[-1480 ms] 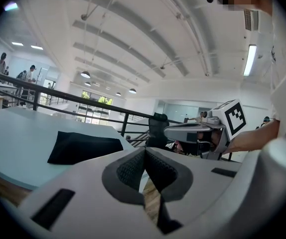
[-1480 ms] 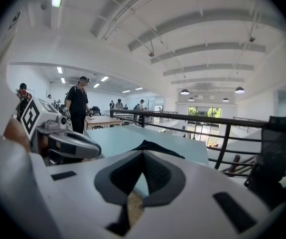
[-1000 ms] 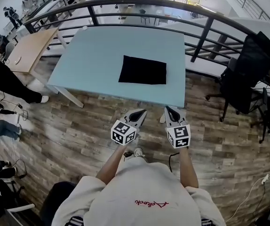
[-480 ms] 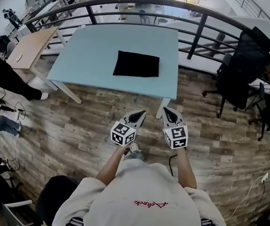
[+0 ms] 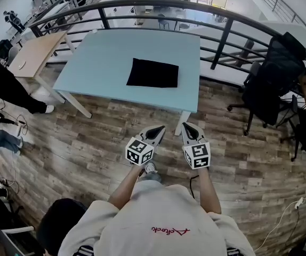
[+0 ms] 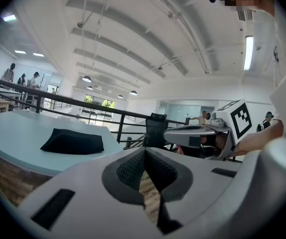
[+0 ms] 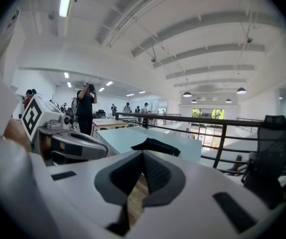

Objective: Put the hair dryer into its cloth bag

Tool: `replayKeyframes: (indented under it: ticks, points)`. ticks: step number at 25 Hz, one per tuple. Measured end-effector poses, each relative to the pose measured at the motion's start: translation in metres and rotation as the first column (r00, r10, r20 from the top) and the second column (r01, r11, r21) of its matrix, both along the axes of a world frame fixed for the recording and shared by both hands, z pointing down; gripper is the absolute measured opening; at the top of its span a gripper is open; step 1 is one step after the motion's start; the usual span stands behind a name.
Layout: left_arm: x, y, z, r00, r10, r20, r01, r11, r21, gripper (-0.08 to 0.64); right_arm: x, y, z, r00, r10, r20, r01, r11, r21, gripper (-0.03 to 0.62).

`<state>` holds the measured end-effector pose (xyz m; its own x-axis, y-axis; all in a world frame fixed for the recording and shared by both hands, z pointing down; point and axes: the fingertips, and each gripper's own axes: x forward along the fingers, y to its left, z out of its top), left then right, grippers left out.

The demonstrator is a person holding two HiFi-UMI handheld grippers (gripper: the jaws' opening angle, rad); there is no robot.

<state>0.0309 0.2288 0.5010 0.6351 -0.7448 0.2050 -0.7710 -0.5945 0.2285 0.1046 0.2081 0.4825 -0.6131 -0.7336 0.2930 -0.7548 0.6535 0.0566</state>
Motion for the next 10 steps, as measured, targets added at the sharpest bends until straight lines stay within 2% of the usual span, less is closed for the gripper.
replayKeyframes:
  ticks: [10]
  points:
    - [-0.002,-0.0105,-0.0004,1.0,0.003,0.003,-0.003,1.0,-0.004,0.006,0.0035,-0.0097,-0.0007,1.0,0.003,-0.014,-0.003,1.0,-0.002,0.015]
